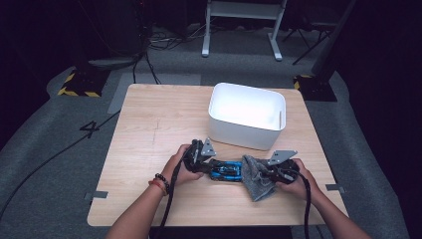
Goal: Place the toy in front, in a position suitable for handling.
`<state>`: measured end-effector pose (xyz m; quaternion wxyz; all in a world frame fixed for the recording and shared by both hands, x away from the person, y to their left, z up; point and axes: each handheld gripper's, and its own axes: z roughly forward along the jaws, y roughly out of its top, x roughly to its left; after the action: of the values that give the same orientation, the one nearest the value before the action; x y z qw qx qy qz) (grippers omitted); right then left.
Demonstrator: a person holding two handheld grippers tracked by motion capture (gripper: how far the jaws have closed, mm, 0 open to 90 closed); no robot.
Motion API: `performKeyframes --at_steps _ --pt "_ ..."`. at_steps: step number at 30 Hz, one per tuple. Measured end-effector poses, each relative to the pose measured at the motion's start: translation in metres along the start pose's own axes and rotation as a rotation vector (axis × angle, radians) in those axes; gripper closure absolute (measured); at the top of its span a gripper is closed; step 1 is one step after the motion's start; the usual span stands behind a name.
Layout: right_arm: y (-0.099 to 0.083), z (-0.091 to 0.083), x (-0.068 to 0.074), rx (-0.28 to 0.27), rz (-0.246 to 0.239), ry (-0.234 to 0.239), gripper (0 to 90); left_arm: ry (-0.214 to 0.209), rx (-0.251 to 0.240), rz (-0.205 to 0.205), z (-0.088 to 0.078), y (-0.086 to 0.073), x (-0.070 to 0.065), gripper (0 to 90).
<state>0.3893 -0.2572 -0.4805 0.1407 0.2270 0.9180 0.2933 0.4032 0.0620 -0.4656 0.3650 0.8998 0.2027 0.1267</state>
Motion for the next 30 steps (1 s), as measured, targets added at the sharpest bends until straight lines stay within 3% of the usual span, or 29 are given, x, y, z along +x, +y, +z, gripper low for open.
performKeyframes --at_steps 2,3,4,5,6,7,8,10,14,18,21,22,25,30 --pt "0.0 0.001 -0.002 -0.01 0.015 0.012 74.4 -0.021 -0.007 -0.005 -0.001 0.001 0.0 38.8" --pt "-0.001 0.002 -0.004 -0.019 0.024 0.022 74.2 -0.052 -0.003 0.02 -0.001 0.003 -0.002 38.4" --pt "-0.001 0.002 -0.005 -0.024 0.037 0.027 74.2 -0.057 0.001 0.032 -0.001 0.004 -0.003 35.4" --pt "-0.001 0.003 -0.006 -0.025 0.045 0.034 74.1 -0.086 0.004 0.027 0.0 0.005 -0.004 29.5" --pt "0.0 0.003 -0.006 -0.027 0.044 0.035 74.1 -0.086 0.004 0.027 0.0 0.005 -0.004 27.2" --pt "0.0 0.004 -0.006 -0.029 0.039 0.033 74.1 -0.128 0.036 0.017 0.005 0.005 -0.006 23.0" --pt "0.001 0.004 -0.005 -0.029 0.041 0.029 74.0 -0.128 0.036 0.017 0.005 0.005 -0.006 18.5" --pt "0.001 0.005 -0.005 -0.031 0.036 0.027 74.0 -0.134 0.081 0.03 0.013 0.005 -0.008 16.0" --pt "0.001 0.005 -0.006 -0.036 0.041 0.029 73.1 -0.16 0.124 0.046 0.026 0.003 -0.011 14.5" --pt "0.0 0.004 -0.007 -0.04 0.04 0.03 72.2 -0.147 0.147 0.096 0.03 0.002 -0.013 14.3" --pt "-0.001 0.002 -0.008 -0.035 0.04 0.024 72.1 -0.148 0.147 0.11 0.03 0.001 -0.013 15.4" --pt "-0.002 0.001 -0.009 -0.031 0.04 0.011 72.2 -0.128 0.144 0.146 0.029 -0.001 -0.015 15.9" --pt "-0.004 -0.002 -0.011 -0.024 0.047 0.001 72.4 -0.119 0.145 0.15 0.027 -0.003 -0.015 17.7" --pt "-0.012 -0.009 -0.018 -0.007 0.069 -0.046 70.4 -0.111 0.138 0.121 0.019 -0.011 -0.012 18.5"
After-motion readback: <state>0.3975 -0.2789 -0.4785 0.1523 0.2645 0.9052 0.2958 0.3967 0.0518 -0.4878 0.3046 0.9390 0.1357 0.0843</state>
